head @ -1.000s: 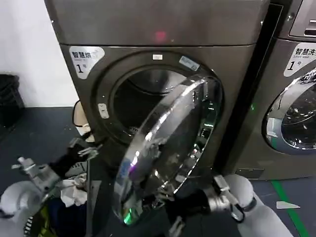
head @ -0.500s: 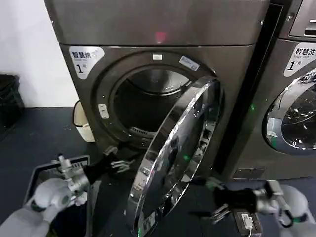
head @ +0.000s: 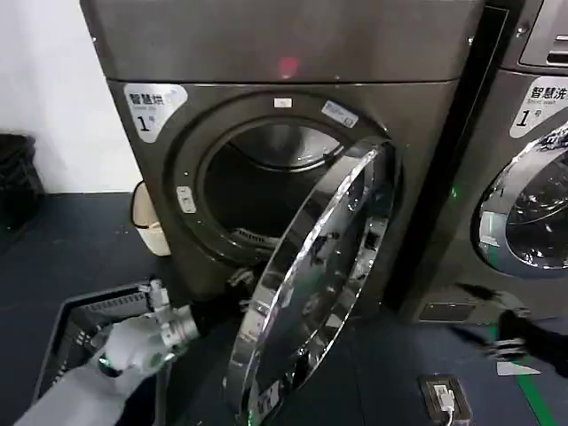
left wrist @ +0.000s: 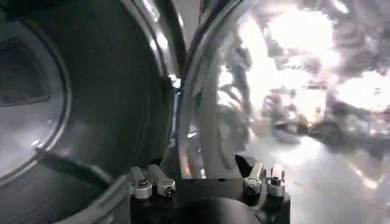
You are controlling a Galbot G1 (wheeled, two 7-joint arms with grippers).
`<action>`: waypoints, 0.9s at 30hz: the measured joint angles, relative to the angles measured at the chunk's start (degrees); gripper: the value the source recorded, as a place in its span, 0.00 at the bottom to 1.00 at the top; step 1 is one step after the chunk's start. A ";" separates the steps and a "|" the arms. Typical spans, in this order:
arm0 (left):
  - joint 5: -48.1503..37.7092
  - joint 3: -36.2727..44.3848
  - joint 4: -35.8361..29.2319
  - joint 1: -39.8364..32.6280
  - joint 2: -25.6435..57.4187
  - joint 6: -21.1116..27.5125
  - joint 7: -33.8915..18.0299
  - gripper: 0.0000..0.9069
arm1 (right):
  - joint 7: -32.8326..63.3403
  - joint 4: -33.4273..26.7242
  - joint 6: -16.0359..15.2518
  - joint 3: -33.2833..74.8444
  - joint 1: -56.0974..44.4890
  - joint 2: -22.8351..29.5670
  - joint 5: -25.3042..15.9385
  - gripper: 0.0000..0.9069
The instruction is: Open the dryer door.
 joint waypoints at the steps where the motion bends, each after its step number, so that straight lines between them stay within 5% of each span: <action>1: -0.01 0.56 -0.32 -0.26 -0.17 -0.03 -0.19 1.00 | 2.22 0.08 0.38 1.72 -0.37 0.17 -0.26 1.00; 16: 0.33 15.51 -1.13 -9.21 -4.61 0.02 -2.78 1.00 | 48.88 3.84 1.10 21.37 -6.77 2.75 3.55 1.00; 27: 0.88 25.99 7.05 -18.83 -12.86 -0.84 -5.03 1.00 | 59.74 3.32 -1.01 30.67 -8.53 2.10 -2.81 1.00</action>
